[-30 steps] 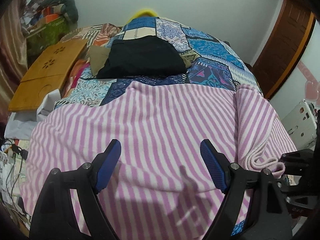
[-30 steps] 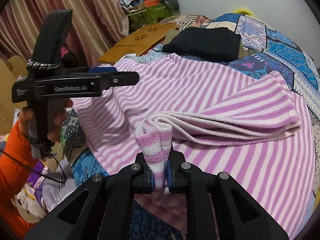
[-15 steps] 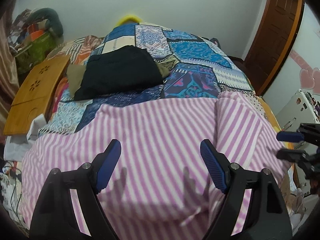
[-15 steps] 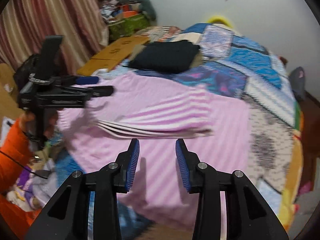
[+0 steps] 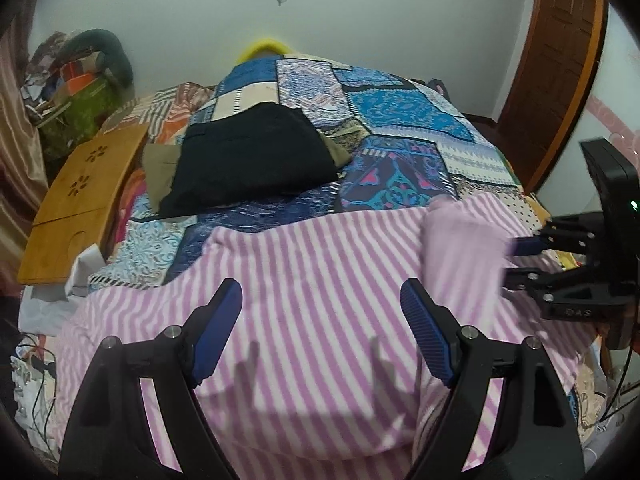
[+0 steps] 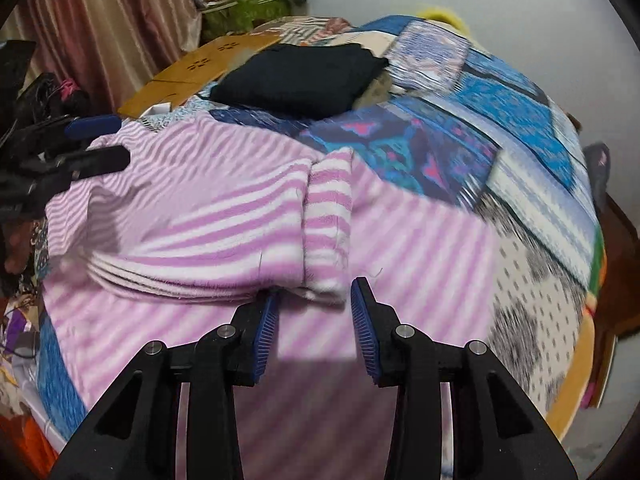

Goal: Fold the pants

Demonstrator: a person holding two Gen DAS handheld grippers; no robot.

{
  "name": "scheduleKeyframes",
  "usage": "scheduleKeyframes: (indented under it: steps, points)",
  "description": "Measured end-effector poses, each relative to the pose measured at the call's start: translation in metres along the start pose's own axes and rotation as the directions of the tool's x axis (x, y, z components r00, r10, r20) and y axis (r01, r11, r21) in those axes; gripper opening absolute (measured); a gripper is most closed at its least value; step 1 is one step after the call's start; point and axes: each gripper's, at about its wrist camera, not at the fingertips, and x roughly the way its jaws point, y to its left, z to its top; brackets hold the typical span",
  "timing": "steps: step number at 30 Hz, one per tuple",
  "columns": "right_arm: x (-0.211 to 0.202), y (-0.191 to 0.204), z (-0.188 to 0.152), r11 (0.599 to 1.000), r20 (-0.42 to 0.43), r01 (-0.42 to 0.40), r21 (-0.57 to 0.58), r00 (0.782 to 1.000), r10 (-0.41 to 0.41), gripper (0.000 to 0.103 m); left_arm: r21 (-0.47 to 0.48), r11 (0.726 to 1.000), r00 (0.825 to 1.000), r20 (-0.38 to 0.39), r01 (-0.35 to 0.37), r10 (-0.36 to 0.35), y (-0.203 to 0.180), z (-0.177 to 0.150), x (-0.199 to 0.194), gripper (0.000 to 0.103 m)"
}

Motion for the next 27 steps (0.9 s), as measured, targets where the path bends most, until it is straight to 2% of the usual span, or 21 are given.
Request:
scheduleKeyframes:
  steps: [3, 5, 8, 11, 15, 21, 23, 25, 27]
  points:
    - [0.011, 0.016, 0.024, 0.999, -0.004, -0.036, -0.031, 0.999, 0.036, 0.034, -0.027, 1.000, 1.000, 0.008, -0.010, 0.010, 0.011, -0.001, -0.004, 0.082]
    - [0.002, 0.029, 0.035, 0.996, 0.044, -0.066, -0.052, 0.997, 0.069, 0.034, -0.043, 0.999, 1.000, 0.011, -0.006, 0.007, 0.017, -0.001, -0.006, 0.082]
    - [-0.015, 0.038, 0.037, 0.996, 0.108, -0.068, -0.063, 0.991, 0.075, 0.034, -0.049, 0.999, 1.000, 0.011, -0.001, 0.001, 0.019, 0.000, -0.008, 0.082]
    - [-0.031, 0.034, 0.028, 0.997, 0.141, -0.059, -0.039, 0.988, 0.064, 0.034, -0.038, 0.999, 1.000, 0.014, 0.017, -0.017, 0.013, 0.001, -0.010, 0.082]
    - [-0.050, 0.019, 0.010, 1.000, 0.163, -0.012, 0.008, 0.987, 0.010, 0.034, 0.001, 0.999, 0.998, 0.008, 0.054, -0.054, -0.008, 0.003, -0.010, 0.082]
    - [-0.067, -0.007, -0.026, 0.995, 0.146, 0.064, 0.077, 0.986, -0.075, 0.040, 0.101, 0.983, 0.987, -0.045, 0.156, -0.152, -0.064, 0.009, 0.004, 0.081]
    - [-0.070, -0.012, -0.039, 0.993, 0.138, 0.072, 0.094, 0.987, -0.085, 0.040, 0.138, 0.971, 0.979, -0.070, 0.198, -0.189, -0.085, 0.010, 0.011, 0.073]
    - [-0.071, -0.015, -0.052, 0.991, 0.130, 0.075, 0.110, 0.987, -0.089, 0.040, 0.171, 0.956, 0.969, -0.100, 0.240, -0.226, -0.103, 0.011, 0.018, 0.057]
    - [-0.071, -0.015, -0.064, 0.990, 0.123, 0.074, 0.116, 0.988, -0.088, 0.040, 0.191, 0.942, 0.958, -0.129, 0.277, -0.256, -0.120, 0.013, 0.027, 0.048]
